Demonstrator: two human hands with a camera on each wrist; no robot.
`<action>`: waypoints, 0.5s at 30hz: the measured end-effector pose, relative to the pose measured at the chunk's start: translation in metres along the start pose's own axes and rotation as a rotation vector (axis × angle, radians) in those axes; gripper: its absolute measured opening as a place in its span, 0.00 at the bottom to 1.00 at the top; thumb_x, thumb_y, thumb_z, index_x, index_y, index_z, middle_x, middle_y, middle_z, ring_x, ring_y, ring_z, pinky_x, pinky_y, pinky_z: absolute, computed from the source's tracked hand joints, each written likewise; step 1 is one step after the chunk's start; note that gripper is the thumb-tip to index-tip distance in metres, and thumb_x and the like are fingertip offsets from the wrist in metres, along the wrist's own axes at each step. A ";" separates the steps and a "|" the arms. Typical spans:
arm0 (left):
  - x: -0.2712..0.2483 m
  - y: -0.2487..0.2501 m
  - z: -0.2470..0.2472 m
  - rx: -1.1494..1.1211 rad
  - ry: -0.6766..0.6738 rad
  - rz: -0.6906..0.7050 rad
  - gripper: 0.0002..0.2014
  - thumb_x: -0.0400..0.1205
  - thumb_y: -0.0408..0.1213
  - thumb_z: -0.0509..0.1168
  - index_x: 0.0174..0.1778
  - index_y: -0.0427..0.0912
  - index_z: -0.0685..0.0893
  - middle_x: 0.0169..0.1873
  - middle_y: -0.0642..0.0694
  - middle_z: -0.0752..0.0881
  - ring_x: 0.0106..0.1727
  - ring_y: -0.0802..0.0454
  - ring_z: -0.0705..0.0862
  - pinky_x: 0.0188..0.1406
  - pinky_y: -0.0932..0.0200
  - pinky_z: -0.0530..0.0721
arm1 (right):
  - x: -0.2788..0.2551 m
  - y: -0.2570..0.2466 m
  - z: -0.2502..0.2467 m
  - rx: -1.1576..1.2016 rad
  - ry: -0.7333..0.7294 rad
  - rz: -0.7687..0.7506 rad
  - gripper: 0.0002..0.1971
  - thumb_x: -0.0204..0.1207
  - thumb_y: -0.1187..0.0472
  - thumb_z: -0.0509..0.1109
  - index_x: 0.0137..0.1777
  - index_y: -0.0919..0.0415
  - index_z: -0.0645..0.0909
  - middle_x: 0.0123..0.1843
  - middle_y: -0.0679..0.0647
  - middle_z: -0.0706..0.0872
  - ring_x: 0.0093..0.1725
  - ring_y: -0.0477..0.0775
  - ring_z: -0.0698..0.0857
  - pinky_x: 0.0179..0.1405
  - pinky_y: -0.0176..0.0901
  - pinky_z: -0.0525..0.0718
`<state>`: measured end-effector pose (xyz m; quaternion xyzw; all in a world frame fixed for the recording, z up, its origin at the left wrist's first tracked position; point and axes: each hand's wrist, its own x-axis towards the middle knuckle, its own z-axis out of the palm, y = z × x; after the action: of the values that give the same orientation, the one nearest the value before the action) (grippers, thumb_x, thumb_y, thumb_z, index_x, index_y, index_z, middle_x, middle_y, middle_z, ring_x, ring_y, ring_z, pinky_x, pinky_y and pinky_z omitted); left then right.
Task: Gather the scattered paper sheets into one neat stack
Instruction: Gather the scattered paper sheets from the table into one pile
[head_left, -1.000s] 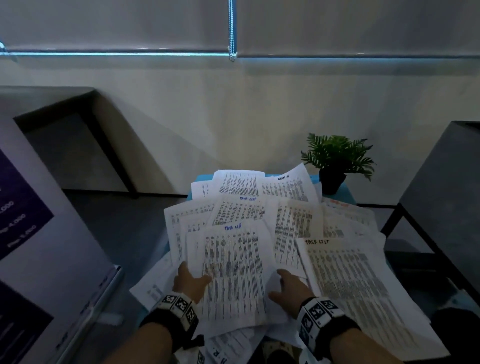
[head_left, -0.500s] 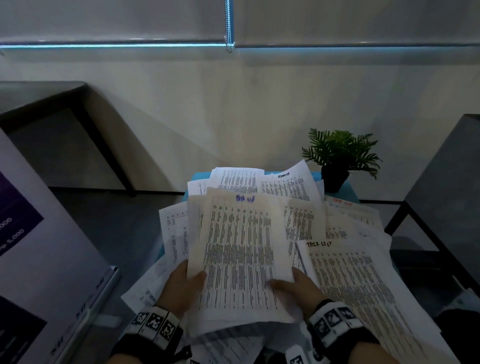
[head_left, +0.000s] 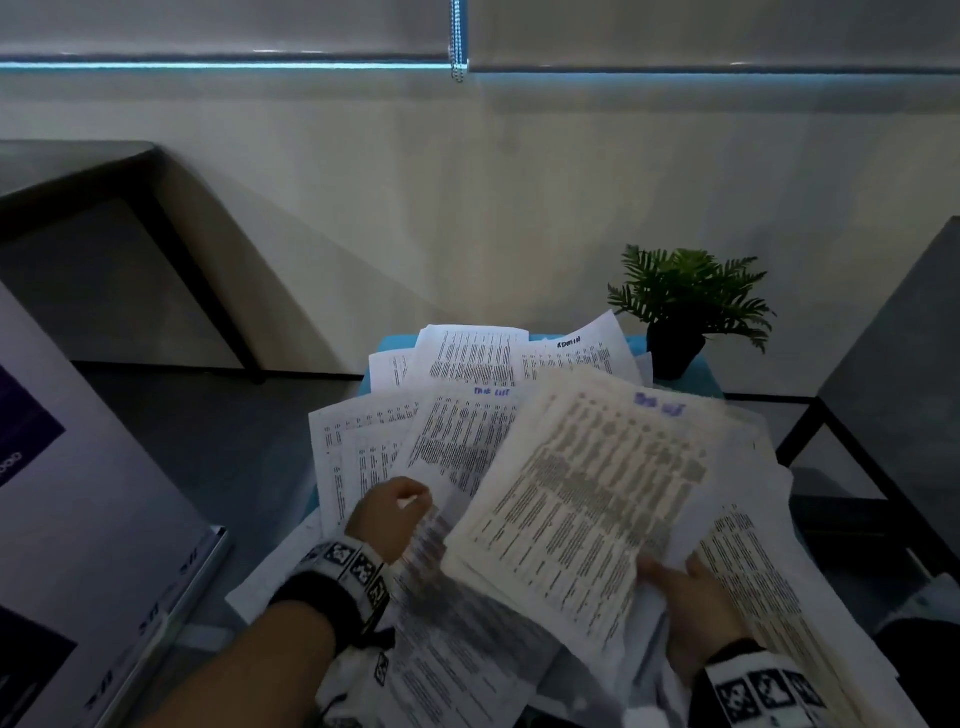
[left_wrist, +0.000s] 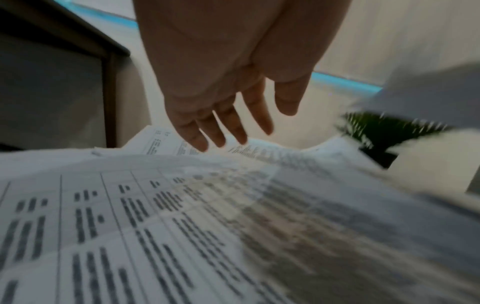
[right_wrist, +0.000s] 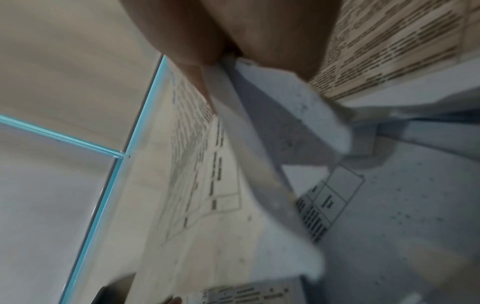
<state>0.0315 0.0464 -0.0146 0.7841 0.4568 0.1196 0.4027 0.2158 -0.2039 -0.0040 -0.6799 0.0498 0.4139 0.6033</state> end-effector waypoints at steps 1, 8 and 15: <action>0.013 -0.006 0.000 0.091 0.006 -0.051 0.19 0.81 0.46 0.66 0.66 0.43 0.80 0.65 0.41 0.80 0.65 0.43 0.79 0.64 0.55 0.77 | 0.004 0.001 -0.001 -0.004 0.052 0.006 0.07 0.80 0.67 0.65 0.56 0.66 0.78 0.51 0.67 0.82 0.50 0.70 0.82 0.64 0.70 0.76; 0.059 -0.023 0.008 0.544 -0.108 -0.219 0.49 0.63 0.66 0.70 0.77 0.48 0.62 0.71 0.39 0.70 0.71 0.39 0.72 0.70 0.46 0.74 | 0.015 0.008 -0.014 0.002 0.137 0.038 0.27 0.78 0.63 0.69 0.75 0.68 0.69 0.70 0.67 0.76 0.66 0.72 0.76 0.69 0.68 0.73; 0.056 -0.023 0.003 0.520 -0.067 -0.235 0.53 0.60 0.65 0.74 0.77 0.51 0.57 0.68 0.38 0.68 0.71 0.37 0.71 0.68 0.41 0.75 | 0.014 0.010 -0.011 0.014 0.184 0.032 0.27 0.78 0.59 0.68 0.76 0.64 0.69 0.71 0.68 0.76 0.64 0.74 0.77 0.65 0.67 0.75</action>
<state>0.0499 0.0964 -0.0437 0.8063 0.5462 -0.0749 0.2141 0.2246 -0.2101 -0.0214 -0.7098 0.1188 0.3592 0.5942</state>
